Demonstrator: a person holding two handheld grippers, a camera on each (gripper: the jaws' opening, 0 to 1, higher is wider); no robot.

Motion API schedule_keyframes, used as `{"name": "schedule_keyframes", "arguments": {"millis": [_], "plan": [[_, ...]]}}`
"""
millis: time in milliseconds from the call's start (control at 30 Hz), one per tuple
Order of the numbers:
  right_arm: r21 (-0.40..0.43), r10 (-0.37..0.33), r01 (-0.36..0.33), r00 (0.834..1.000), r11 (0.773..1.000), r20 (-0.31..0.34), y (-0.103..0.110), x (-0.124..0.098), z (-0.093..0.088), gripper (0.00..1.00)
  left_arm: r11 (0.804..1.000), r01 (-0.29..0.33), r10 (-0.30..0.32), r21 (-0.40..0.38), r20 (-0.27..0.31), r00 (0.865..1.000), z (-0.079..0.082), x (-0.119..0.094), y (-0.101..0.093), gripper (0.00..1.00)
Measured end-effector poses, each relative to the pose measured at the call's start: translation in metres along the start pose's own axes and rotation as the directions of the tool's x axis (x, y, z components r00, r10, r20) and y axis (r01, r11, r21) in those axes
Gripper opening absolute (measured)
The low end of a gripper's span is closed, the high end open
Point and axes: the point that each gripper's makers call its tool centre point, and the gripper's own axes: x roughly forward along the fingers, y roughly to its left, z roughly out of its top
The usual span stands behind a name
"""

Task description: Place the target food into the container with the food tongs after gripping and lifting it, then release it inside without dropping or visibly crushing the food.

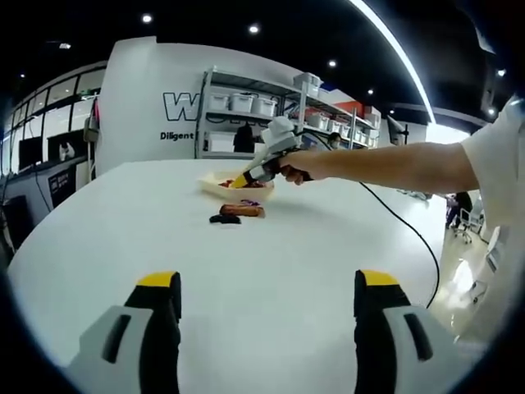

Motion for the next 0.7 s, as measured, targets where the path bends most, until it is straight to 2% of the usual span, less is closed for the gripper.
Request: {"name": "schedule_keyframes", "arguments": {"millis": [267, 500, 567, 700], "plan": [[-0.007, 0.004, -0.004, 1.0, 1.0, 0.021, 0.005, -0.008, 0.005, 0.19, 1.0, 0.002, -0.002, -0.002, 0.001, 1.0, 0.0, 0.001, -0.002, 0.86], [-0.023, 0.019, -0.018, 0.999, 1.0, 0.05, 0.015, -0.026, 0.011, 0.19, 1.0, 0.021, -0.021, -0.01, 0.012, 1.0, 0.001, 0.0, -0.011, 0.86], [-0.003, 0.039, -0.039, 0.998, 0.999, 0.056, 0.022, -0.031, 0.012, 0.19, 1.0, 0.026, -0.026, -0.012, 0.015, 1.0, 0.003, -0.001, -0.013, 0.86], [-0.04, 0.063, -0.061, 0.997, 0.997, 0.05, 0.037, -0.04, 0.008, 0.19, 1.0, 0.028, -0.028, -0.008, 0.028, 0.999, 0.007, -0.002, -0.016, 0.85]]}}
